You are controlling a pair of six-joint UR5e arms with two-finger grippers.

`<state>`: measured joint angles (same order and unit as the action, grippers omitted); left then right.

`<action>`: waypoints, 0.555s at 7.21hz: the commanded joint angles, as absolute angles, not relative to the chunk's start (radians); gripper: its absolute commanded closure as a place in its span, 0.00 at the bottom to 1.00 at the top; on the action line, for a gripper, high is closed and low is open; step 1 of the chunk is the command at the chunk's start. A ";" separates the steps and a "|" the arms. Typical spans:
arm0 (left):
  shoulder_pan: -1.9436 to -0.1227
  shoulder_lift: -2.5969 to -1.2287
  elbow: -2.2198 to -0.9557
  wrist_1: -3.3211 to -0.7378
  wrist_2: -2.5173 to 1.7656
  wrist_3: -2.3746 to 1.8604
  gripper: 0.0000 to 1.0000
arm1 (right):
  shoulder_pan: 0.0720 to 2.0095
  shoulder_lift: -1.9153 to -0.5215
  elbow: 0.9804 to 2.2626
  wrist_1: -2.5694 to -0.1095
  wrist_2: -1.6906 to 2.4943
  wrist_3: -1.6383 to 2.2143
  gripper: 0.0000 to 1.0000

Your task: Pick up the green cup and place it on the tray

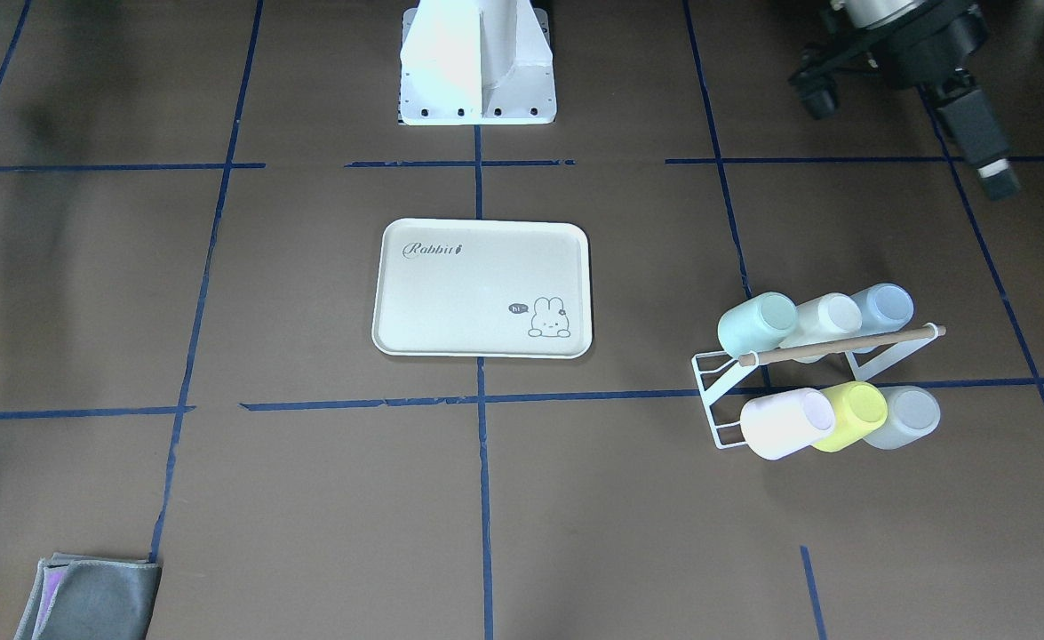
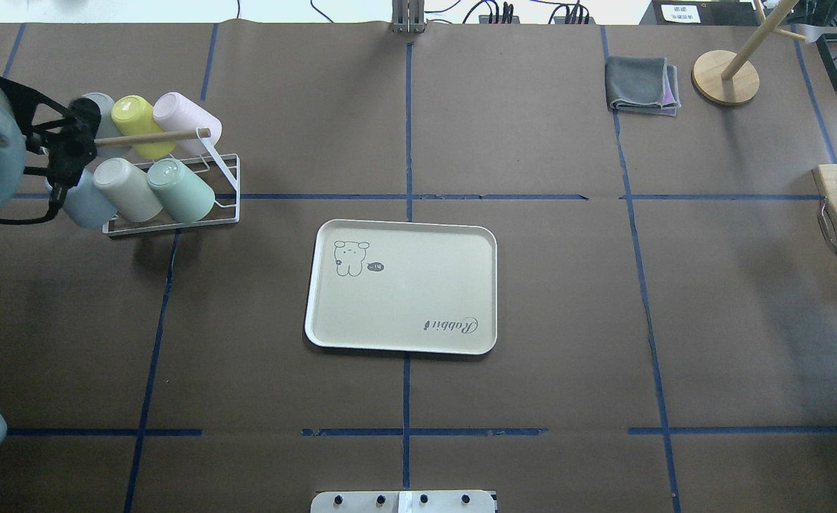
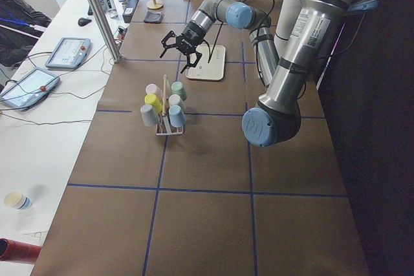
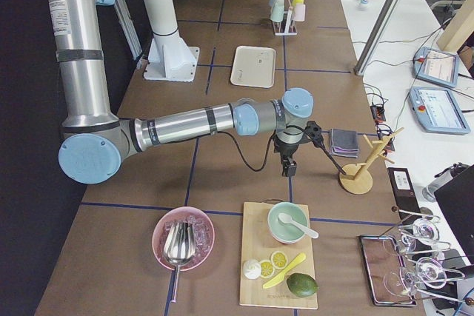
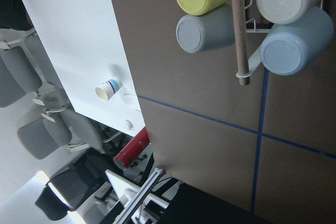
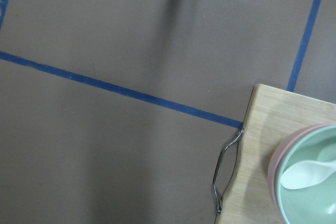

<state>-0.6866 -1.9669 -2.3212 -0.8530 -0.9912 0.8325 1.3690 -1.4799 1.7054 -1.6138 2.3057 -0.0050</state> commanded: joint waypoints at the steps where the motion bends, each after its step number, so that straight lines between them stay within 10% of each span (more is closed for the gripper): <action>1: -0.498 -1.970 -2.275 -0.769 -0.797 0.885 0.00 | 1.370 -1.485 1.701 -1.614 2.309 0.000 0.00; 4: -0.410 -1.979 -2.146 -0.749 -0.732 0.882 0.00 | 1.370 -1.488 1.689 -1.614 2.312 0.005 0.00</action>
